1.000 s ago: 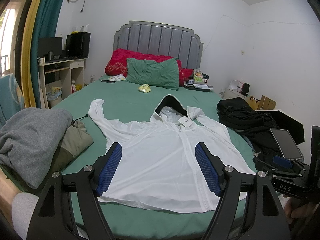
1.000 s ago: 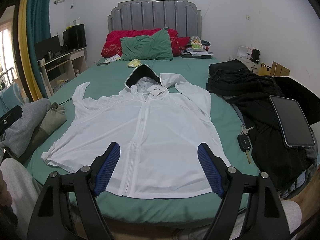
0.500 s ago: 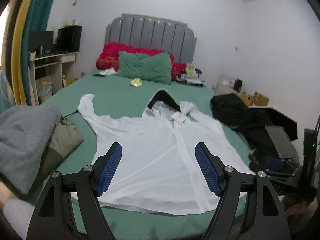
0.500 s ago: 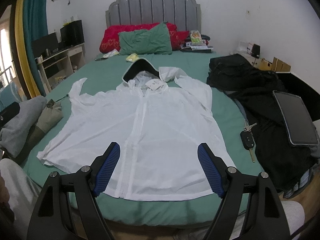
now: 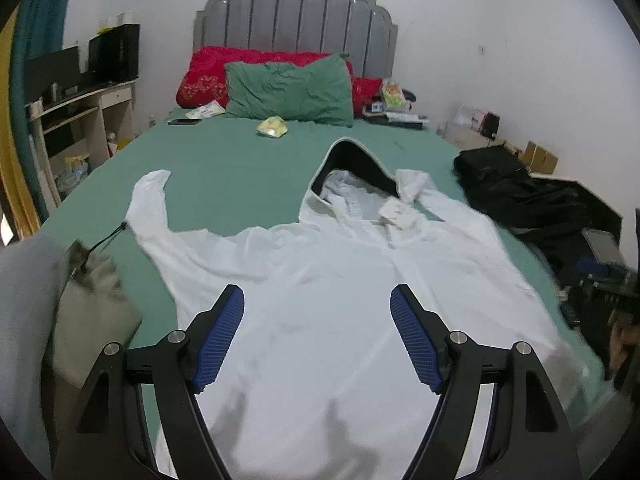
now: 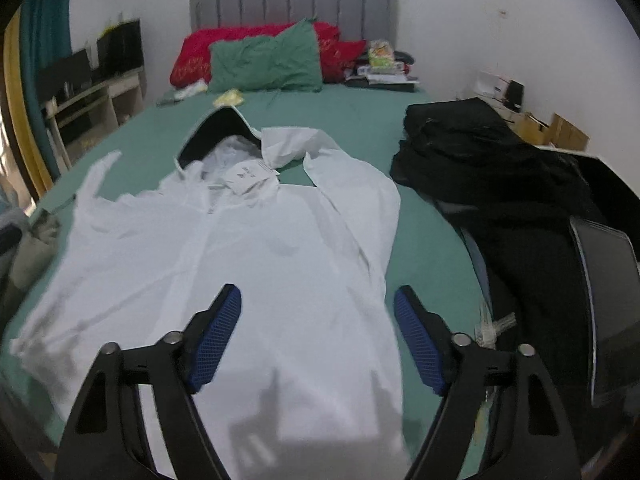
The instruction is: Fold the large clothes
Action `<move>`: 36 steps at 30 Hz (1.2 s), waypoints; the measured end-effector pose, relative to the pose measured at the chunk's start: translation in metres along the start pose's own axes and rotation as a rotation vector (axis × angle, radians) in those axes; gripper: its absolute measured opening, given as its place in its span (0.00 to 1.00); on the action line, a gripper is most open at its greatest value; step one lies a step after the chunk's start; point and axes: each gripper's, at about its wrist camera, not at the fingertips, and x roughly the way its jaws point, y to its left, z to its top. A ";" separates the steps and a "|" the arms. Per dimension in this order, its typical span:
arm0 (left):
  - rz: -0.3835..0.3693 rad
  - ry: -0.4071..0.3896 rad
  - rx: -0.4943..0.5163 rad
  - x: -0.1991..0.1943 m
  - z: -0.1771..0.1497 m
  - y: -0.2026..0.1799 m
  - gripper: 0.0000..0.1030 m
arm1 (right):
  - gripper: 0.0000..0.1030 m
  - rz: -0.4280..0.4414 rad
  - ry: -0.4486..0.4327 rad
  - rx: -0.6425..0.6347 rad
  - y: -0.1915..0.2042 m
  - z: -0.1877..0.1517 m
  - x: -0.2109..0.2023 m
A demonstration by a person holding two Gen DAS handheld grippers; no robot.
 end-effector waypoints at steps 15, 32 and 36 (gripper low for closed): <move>0.112 0.130 -0.147 0.124 0.021 0.093 0.76 | 0.40 -0.032 0.147 -0.082 0.009 0.125 0.239; 0.013 0.076 -0.187 0.101 0.039 0.097 0.76 | 0.02 0.042 0.187 -0.088 0.023 0.148 0.144; 0.001 0.051 -0.170 0.089 0.040 0.093 0.76 | 0.02 0.050 0.297 -0.156 0.027 0.106 0.112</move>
